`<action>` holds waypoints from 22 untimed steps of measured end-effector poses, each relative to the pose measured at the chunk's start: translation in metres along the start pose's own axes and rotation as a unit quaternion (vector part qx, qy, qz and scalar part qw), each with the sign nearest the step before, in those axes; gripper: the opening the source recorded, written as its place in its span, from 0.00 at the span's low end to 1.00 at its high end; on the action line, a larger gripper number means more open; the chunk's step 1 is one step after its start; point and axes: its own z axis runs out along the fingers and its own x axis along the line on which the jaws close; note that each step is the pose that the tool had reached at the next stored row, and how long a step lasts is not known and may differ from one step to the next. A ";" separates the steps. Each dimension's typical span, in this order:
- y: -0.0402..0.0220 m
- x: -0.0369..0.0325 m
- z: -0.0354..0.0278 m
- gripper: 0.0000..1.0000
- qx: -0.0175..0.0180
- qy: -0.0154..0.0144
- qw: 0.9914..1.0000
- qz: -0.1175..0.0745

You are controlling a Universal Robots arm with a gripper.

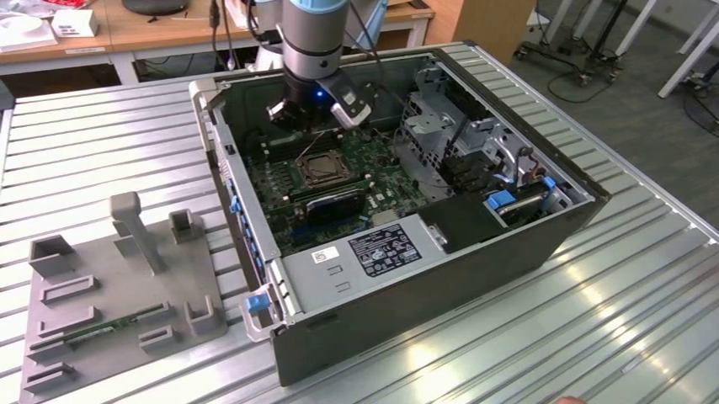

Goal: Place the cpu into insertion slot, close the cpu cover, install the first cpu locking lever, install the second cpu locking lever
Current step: 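Install the first cpu locking lever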

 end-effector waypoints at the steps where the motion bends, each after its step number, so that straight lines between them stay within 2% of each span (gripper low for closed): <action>1: -0.0002 -0.0005 0.0009 0.11 0.000 0.000 1.000 0.000; 10: -0.0012 -0.0035 0.0052 0.11 0.000 0.000 1.000 0.000; 22: -0.0032 -0.0134 0.0126 0.11 0.000 0.000 1.000 0.000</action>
